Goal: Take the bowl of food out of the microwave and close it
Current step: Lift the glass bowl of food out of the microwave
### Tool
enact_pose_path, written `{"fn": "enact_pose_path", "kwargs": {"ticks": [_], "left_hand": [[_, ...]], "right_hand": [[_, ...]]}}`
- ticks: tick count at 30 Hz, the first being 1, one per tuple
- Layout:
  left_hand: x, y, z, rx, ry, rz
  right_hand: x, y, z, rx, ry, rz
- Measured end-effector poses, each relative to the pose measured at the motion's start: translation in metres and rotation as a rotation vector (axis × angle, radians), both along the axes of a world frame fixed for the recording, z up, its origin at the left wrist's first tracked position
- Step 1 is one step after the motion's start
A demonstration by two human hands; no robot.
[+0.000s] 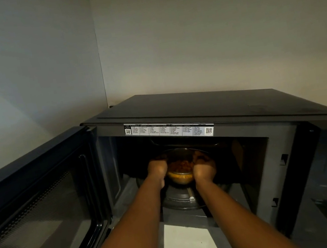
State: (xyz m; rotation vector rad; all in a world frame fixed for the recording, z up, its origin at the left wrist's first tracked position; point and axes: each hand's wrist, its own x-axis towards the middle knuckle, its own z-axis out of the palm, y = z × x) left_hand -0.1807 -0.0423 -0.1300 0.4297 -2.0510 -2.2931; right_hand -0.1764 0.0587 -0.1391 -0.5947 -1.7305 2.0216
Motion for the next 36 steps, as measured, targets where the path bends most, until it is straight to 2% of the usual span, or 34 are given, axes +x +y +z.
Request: {"fn": "enact_pose_path", "kwargs": {"ticks": [6,19,36], "left_hand": [[0.030,0.002,0.013,-0.056,-0.006,-0.013],[0.113,0.011,0.037,-0.023,0.015,-0.094],[0.211,0.103,0.030,0.013,-0.029,-0.371]], "right_hand": [[0.034,0.003,0.013,-0.001,-0.076,-0.040],[0.135,0.014,0.038,-0.009,-0.017,-0.149],[0.269,0.103,0.034,0.006,-0.002,-0.445]]}}
